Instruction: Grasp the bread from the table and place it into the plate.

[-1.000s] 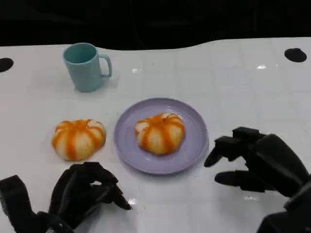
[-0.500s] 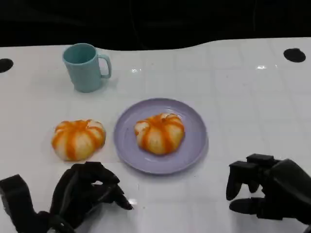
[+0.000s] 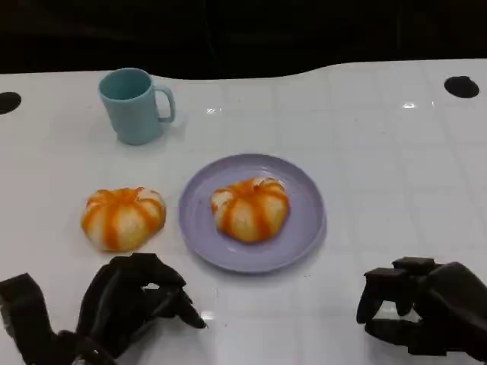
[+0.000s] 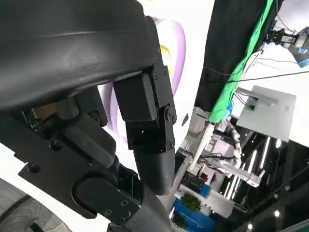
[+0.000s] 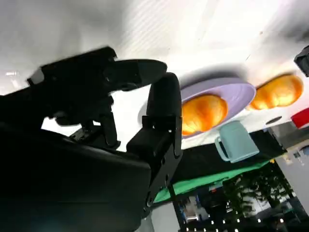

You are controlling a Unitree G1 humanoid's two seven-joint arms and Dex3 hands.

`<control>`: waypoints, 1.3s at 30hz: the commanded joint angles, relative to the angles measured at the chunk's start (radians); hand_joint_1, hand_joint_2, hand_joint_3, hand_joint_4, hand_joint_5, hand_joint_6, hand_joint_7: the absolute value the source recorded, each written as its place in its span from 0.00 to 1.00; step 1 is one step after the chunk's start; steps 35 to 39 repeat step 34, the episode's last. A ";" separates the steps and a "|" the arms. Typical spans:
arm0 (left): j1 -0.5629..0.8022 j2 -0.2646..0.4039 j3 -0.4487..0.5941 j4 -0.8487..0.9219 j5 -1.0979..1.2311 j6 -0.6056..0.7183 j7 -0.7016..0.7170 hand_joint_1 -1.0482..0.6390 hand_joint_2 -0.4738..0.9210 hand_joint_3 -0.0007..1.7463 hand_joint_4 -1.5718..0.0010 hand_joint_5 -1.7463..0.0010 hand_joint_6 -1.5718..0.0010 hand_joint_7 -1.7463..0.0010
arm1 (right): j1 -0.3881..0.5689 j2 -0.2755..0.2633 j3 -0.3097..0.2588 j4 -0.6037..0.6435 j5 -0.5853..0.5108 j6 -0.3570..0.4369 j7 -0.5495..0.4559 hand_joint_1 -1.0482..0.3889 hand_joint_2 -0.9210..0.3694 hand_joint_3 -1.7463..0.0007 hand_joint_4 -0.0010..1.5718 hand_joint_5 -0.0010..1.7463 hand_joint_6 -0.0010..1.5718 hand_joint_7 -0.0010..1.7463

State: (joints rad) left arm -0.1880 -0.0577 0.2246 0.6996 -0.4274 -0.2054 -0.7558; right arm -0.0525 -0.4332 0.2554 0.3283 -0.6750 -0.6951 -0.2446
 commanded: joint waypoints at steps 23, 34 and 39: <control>-0.023 0.029 0.010 0.038 0.000 -0.027 -0.009 0.00 0.78 0.00 0.00 0.66 0.00 0.79 | -0.091 -0.006 0.061 0.170 -0.104 -0.109 -0.262 0.51 0.28 0.42 0.53 0.96 0.52 0.69; -0.027 0.031 0.013 0.039 -0.003 -0.016 -0.007 0.00 0.77 0.00 0.00 0.66 0.00 0.79 | -0.110 -0.005 0.071 0.203 -0.115 -0.146 -0.322 0.52 0.33 0.36 0.54 0.97 0.56 0.70; -0.027 0.031 0.013 0.039 -0.003 -0.016 -0.007 0.00 0.77 0.00 0.00 0.66 0.00 0.79 | -0.110 -0.005 0.071 0.203 -0.115 -0.146 -0.322 0.52 0.33 0.36 0.54 0.97 0.56 0.70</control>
